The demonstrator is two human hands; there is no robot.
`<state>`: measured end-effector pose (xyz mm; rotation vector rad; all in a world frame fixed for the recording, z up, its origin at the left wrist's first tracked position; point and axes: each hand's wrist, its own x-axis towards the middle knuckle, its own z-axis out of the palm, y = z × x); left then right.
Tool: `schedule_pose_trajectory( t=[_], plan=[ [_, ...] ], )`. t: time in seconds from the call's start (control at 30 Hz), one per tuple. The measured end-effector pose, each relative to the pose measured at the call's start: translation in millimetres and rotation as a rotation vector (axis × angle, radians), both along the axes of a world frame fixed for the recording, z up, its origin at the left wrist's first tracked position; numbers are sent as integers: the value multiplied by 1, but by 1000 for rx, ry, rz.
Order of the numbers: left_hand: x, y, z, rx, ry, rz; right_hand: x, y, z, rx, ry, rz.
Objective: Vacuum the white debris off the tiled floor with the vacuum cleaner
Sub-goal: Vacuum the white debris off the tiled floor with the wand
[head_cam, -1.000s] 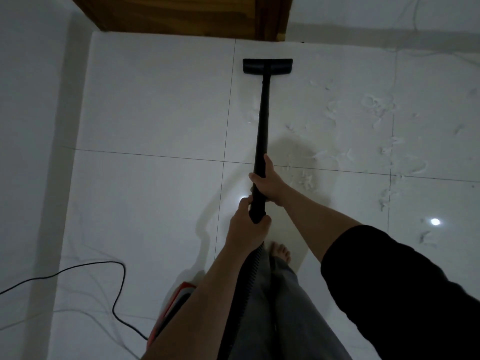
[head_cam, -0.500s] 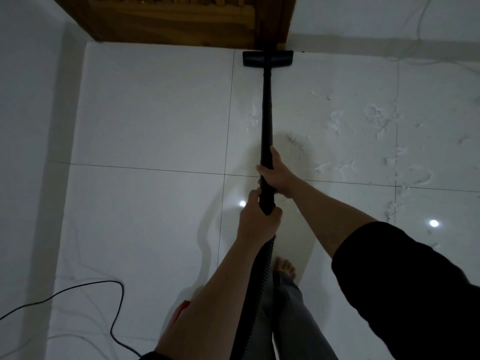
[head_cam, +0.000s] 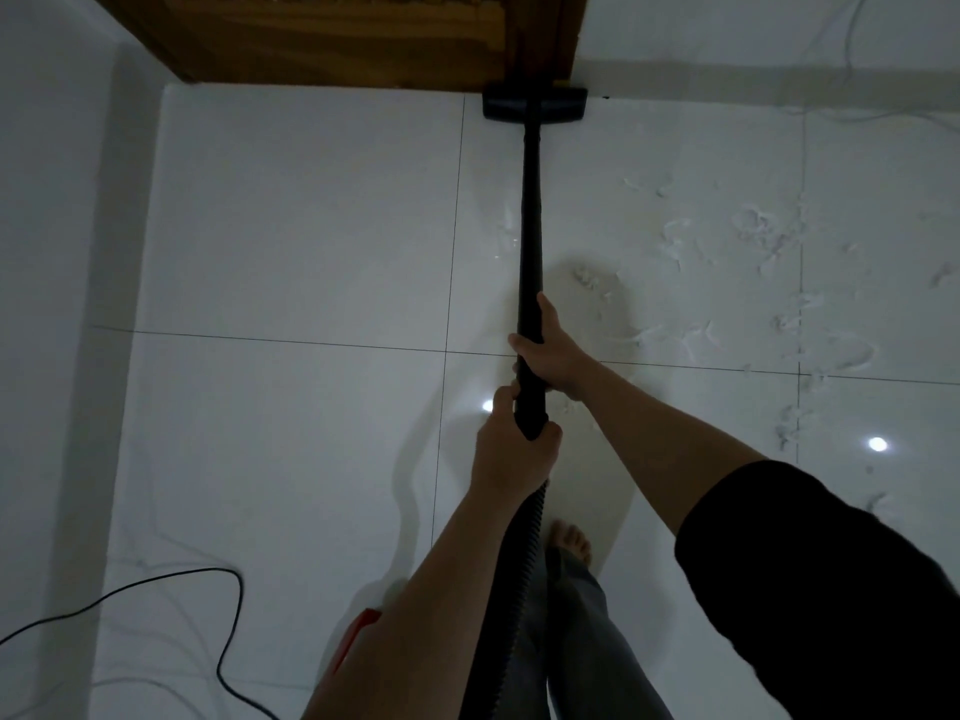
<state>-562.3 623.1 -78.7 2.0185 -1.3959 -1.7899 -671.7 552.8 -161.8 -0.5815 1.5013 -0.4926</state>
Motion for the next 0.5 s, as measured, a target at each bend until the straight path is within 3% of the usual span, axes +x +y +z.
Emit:
schedule_pose_trajectory(
  t=[0.5],
  plan=[
    [1, 33, 42, -39, -15, 73, 6, 31, 38, 0, -54, 22]
  ],
)
